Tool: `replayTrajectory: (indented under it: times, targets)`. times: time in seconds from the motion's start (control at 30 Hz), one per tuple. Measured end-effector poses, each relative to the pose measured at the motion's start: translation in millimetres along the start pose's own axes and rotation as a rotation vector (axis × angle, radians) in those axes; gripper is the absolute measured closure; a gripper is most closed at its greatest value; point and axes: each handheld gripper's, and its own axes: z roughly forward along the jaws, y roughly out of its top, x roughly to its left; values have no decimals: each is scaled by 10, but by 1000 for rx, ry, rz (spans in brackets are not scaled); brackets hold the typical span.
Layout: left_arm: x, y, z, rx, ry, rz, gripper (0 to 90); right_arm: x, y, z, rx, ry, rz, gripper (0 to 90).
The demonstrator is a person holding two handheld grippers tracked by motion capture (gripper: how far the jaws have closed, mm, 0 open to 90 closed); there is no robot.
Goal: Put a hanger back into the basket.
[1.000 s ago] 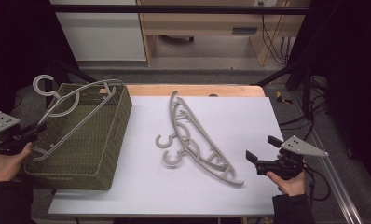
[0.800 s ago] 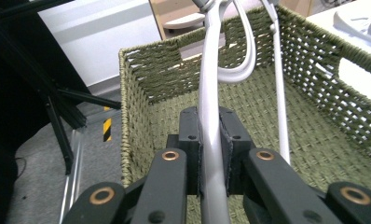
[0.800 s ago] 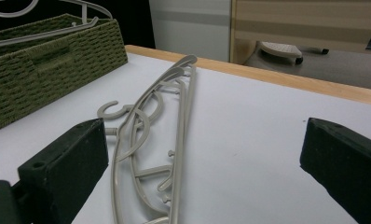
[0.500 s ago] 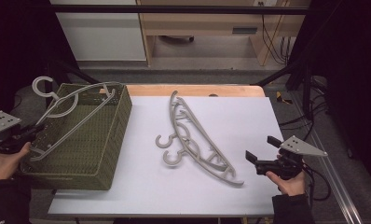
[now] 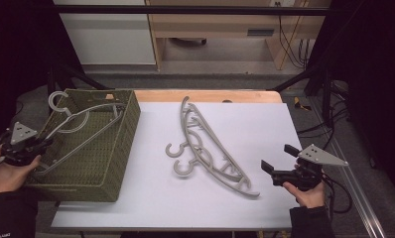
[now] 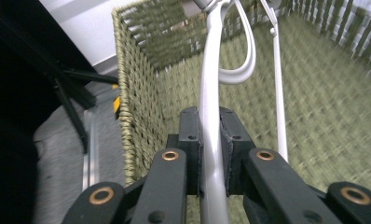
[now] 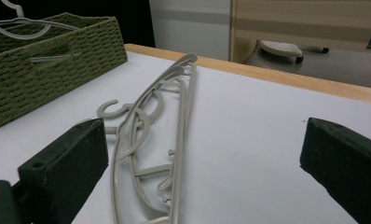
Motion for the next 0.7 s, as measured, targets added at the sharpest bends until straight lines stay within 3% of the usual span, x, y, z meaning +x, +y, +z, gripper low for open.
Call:
replayTrajectory:
  times: [0.17, 0.37, 0.5, 0.7]
  targets:
    - [-17, -3, 57, 54, 32, 7, 808, 3, 4, -8, -1, 3, -2, 13]
    - [-19, 35, 121, 178, 35, 20, 761, 1, 6, -14, -4, -1, 1, 12]
    - [3, 60, 82, 187, 42, -17, 744, 5, 6, -18, -5, 1, 1, 12]
    - [2, 107, -19, 126, 16, -109, 706, 0, 12, -31, -9, 2, 0, 12]
